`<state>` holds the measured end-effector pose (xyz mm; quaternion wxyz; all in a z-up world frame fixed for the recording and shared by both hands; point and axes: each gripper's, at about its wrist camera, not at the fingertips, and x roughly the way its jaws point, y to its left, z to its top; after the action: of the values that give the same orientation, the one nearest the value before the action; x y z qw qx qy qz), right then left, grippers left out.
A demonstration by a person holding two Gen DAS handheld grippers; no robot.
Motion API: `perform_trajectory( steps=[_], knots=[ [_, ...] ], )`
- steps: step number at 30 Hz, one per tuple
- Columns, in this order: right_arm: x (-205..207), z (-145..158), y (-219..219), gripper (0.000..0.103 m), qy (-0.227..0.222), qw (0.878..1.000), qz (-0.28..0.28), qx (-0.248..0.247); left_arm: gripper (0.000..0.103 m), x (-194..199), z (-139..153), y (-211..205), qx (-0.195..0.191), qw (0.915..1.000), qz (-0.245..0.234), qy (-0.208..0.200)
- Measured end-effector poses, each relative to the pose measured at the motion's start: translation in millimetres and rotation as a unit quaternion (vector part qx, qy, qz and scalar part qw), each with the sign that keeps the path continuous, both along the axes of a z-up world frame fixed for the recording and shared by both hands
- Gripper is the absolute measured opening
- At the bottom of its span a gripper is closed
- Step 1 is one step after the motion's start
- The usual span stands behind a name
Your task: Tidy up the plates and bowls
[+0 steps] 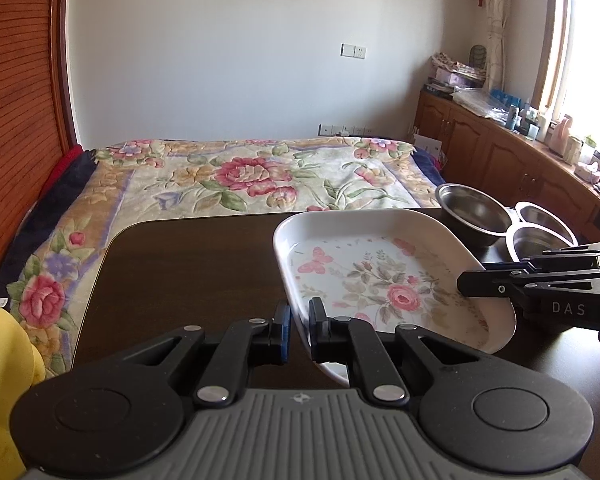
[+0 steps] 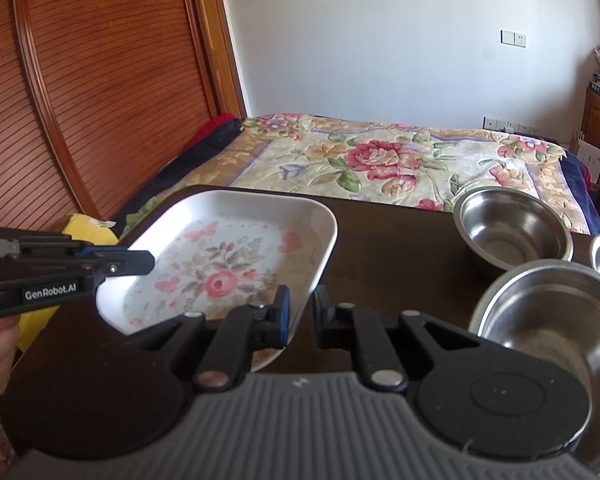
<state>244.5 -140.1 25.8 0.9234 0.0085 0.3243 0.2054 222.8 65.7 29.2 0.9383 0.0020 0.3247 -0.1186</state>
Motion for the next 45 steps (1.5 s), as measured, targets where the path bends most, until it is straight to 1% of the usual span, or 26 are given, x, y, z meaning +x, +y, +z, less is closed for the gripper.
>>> perform_trajectory(
  steps=[12,27,35,41,45],
  knots=[
    [-30,6,-13,0.014,-0.013,1.000,0.008,0.001,0.010,-41,7,-10,0.005,0.9999,-0.011,-0.011],
    [-73,18,-31,0.014,-0.038,0.999,0.014,0.007,0.012,-99,13,-18,-0.006,0.9994,-0.020,-0.026],
    [-94,7,-33,0.014,-0.037,0.999,0.018,0.012,0.012,-127,6,-18,-0.010,0.9995,-0.018,-0.022],
    [-110,-5,-36,0.014,-0.027,0.999,0.021,0.033,0.012,-144,-2,-12,-0.021,0.9995,-0.016,-0.016],
    [-117,-13,-35,0.014,-0.023,0.999,0.025,0.037,0.012,-155,-10,-12,-0.014,0.9997,-0.014,-0.012]
  ],
)
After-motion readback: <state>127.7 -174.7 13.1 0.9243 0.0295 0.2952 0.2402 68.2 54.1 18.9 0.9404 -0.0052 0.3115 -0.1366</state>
